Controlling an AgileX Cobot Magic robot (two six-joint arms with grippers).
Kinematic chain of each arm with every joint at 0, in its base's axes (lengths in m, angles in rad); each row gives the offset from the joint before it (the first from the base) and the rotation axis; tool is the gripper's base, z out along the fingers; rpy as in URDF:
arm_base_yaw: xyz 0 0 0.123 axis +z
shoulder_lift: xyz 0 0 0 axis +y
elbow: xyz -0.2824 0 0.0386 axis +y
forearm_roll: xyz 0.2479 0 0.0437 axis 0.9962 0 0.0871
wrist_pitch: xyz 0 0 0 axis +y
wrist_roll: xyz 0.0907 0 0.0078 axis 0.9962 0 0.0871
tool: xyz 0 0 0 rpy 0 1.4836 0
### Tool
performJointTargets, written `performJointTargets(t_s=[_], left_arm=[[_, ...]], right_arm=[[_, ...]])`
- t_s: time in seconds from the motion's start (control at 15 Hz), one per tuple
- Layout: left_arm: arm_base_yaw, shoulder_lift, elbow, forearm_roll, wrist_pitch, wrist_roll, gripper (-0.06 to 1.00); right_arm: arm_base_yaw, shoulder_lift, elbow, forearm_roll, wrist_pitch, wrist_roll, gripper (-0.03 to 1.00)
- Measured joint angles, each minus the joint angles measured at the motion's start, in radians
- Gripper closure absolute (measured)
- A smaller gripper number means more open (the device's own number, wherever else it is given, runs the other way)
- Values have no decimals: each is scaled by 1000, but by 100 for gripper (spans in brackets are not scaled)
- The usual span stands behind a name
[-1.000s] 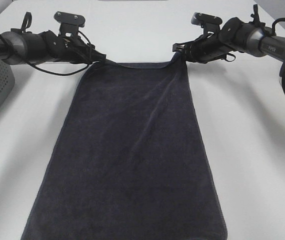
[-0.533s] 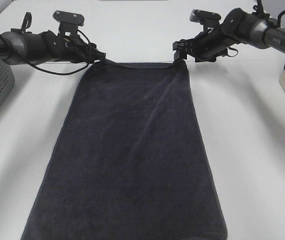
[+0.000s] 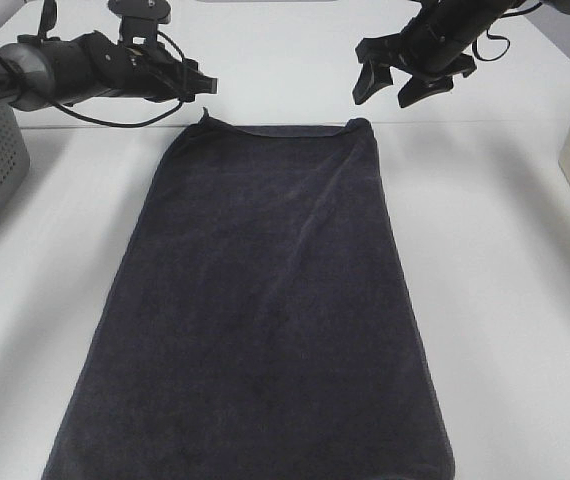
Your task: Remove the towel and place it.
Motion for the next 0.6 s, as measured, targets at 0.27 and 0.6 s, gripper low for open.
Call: performJointTargets(t_s=[0.27, 0.6], left_arm=[[0, 130, -144, -1, 53, 0, 41], [5, 209, -223, -2, 49, 0, 44]], right_arm=[[0, 0, 0, -3, 100, 0, 25], [0, 0, 0, -3, 119, 0, 25]])
